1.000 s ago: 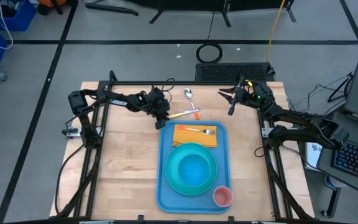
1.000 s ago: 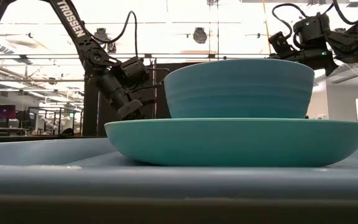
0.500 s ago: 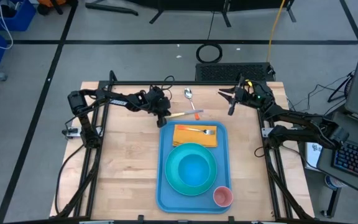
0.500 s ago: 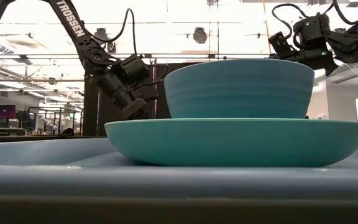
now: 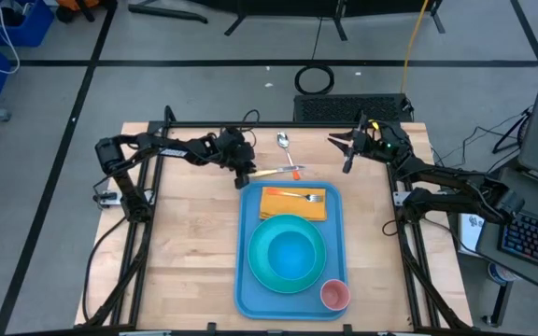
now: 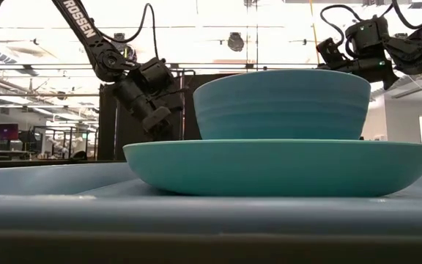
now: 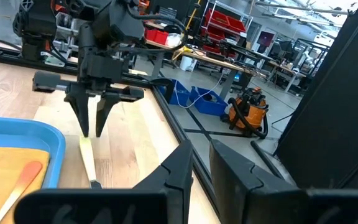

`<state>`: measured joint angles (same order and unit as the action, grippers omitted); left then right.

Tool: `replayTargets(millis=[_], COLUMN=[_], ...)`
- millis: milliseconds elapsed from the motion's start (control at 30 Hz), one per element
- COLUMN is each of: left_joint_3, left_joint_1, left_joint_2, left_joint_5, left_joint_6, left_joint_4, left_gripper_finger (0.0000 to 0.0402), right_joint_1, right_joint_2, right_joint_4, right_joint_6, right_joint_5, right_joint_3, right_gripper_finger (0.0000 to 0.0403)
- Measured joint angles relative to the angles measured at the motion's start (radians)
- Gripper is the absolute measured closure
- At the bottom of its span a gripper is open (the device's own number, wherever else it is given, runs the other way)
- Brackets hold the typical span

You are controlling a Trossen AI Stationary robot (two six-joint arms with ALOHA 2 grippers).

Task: Set up tray
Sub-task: Put the yellow knife to the right of the orange fork on the yellow napkin on the blue serving tray

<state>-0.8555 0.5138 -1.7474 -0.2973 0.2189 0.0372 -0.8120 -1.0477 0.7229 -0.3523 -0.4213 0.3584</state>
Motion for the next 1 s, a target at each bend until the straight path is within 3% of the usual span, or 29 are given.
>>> replayTargets(millis=[467,1000], left_joint_3=[0.0,-0.003], left_joint_1=[-0.007,-0.02], left_joint_2=[-0.002,-0.076], left_joint_5=[-0.008,-0.005], left_joint_6=[0.024,0.058], left_joint_4=[-0.078,-0.033], left_gripper_finger=[0.0239,0.0236], right_joint_1=[0.0,0.0], right_joint_2=[0.0,0.0], right_joint_4=[-0.002,-0.001], right_joint_6=[0.0,0.008], right_joint_5=[-0.001,-0.003], right_joint_3=[0.0,0.0], right_gripper_finger=[0.0358,0.0358])
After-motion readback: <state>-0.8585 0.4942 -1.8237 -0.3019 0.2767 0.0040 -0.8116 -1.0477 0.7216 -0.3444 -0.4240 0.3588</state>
